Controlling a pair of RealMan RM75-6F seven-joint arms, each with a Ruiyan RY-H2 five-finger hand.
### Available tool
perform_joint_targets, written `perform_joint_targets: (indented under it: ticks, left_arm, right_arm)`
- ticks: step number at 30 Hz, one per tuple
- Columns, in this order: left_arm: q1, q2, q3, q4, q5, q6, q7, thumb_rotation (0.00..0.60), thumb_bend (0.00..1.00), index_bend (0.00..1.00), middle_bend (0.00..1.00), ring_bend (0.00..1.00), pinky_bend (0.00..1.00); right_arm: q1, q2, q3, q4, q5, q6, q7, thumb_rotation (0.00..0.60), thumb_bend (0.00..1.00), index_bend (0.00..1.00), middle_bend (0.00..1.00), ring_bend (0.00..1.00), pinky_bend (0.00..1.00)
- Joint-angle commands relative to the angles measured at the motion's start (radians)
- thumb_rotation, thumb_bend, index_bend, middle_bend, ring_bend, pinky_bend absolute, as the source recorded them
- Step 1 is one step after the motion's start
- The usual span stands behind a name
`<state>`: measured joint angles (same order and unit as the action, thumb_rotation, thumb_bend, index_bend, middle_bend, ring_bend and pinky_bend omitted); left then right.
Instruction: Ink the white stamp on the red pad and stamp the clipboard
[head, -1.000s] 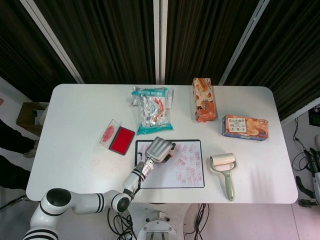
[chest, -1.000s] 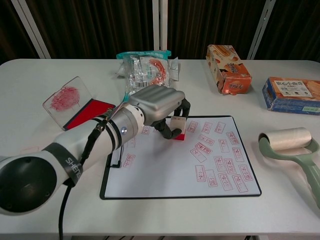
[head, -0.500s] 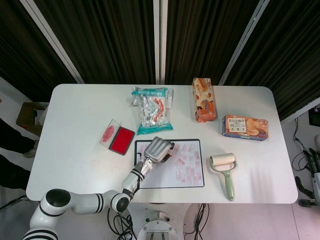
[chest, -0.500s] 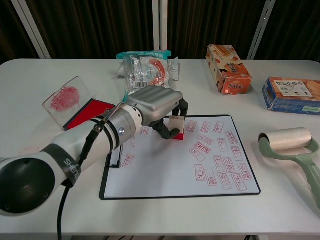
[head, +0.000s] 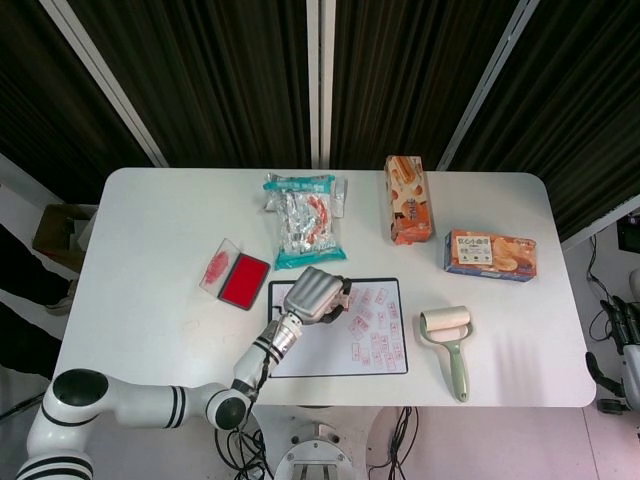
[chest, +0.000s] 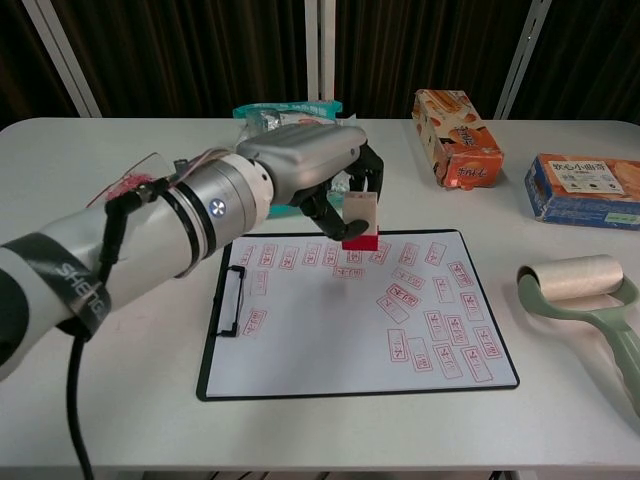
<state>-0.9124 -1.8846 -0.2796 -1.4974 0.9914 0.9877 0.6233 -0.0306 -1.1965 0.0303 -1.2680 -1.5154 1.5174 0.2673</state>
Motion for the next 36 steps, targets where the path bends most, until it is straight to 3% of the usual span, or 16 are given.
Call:
perform_joint_targets:
  ticks: [1, 5, 10, 19, 25, 36]
  left_arm:
    - [0.030, 0.111, -0.006, -0.150, -0.018, 0.059, 0.049, 0.600, 0.48, 0.73, 0.74, 1.00, 1.00]
    - [0.072, 0.171, 0.046, -0.227, 0.007, 0.105, 0.050, 0.600, 0.48, 0.73, 0.74, 1.00, 1.00]
    - [0.171, 0.239, 0.184, -0.282, 0.117, 0.189, 0.008, 0.600, 0.48, 0.72, 0.73, 1.00, 1.00]
    - [0.366, 0.377, 0.380, -0.227, 0.374, 0.360, -0.218, 0.600, 0.48, 0.72, 0.73, 1.00, 1.00]
    - [0.443, 0.398, 0.421, -0.115, 0.437, 0.398, -0.351, 0.600, 0.47, 0.72, 0.73, 1.00, 1.00]
    - [0.521, 0.349, 0.421, 0.089, 0.483, 0.396, -0.489, 0.600, 0.47, 0.72, 0.73, 1.00, 1.00]
  right_arm:
    - [0.001, -0.002, -0.002, -0.002, -0.003, 0.000, -0.003, 0.600, 0.32, 0.00, 0.00, 0.00, 0.00]
    - [0.001, -0.004, -0.004, -0.003, -0.005, -0.001, -0.010, 0.600, 0.32, 0.00, 0.00, 0.00, 0.00]
    - [0.007, -0.010, -0.006, 0.000, -0.007, -0.011, -0.012, 0.600, 0.32, 0.00, 0.00, 0.00, 0.00]
    - [0.014, -0.025, -0.012, 0.021, -0.005, -0.031, -0.011, 0.600, 0.32, 0.00, 0.00, 0.00, 0.00]
    - [0.016, -0.026, -0.014, 0.011, -0.012, -0.027, -0.028, 0.600, 0.32, 0.00, 0.00, 0.00, 0.00]
    - [0.016, -0.011, -0.012, -0.026, -0.010, -0.020, -0.061, 0.600, 0.32, 0.00, 0.00, 0.00, 0.00]
